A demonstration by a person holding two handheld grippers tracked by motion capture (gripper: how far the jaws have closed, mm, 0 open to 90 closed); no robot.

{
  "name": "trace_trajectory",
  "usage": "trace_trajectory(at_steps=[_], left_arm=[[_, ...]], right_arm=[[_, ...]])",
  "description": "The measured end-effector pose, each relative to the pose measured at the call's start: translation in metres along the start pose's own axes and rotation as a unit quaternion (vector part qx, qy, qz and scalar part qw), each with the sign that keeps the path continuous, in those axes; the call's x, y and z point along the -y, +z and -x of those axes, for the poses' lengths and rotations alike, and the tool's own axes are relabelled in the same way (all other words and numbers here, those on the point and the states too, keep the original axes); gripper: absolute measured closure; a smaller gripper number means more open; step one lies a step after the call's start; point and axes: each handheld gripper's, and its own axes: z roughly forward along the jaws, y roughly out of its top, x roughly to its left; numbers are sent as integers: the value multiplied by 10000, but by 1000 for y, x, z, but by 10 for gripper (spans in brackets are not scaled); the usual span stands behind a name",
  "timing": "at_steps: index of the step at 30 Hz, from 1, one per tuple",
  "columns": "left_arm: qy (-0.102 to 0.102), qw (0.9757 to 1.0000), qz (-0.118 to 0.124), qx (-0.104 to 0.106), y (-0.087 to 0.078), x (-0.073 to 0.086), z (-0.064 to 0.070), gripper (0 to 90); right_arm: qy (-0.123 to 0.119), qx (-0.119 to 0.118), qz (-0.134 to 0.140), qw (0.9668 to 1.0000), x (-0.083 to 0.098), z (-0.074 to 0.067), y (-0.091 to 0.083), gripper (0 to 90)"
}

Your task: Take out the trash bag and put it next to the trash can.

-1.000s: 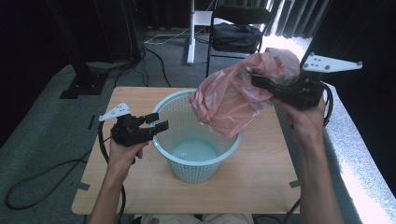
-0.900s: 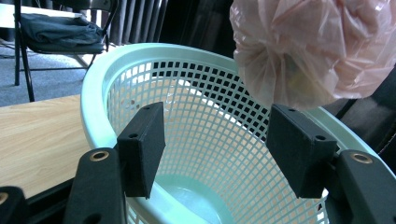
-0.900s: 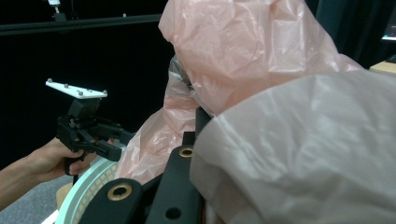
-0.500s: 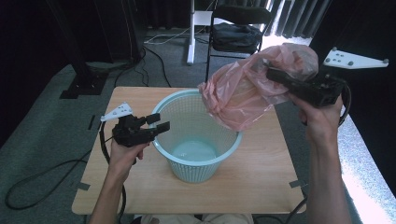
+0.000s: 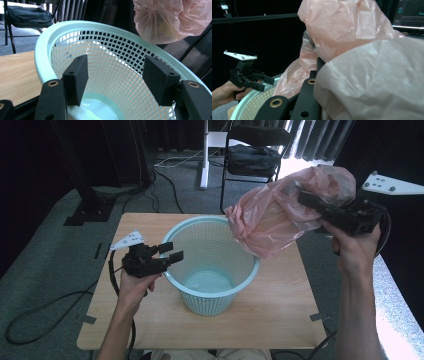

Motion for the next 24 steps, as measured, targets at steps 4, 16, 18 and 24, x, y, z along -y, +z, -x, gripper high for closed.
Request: trace_trajectory(at_steps=[4, 16, 18, 24], left_arm=[[-2, 10000, 11, -8, -1, -1, -1, 378], [4, 10000, -3, -6, 0, 0, -1, 377], [8, 10000, -3, -8, 0, -1, -1, 377], [10, 10000, -25, 9, 2, 0, -1, 377]], right_arm=[[31, 88, 46, 9999, 0, 4, -7, 859], [91, 393, -150, 9991, 14, 12, -10, 859], [155, 412, -170, 9989, 20, 15, -9, 859], [233, 612, -322, 9973, 33, 20, -6, 859]])
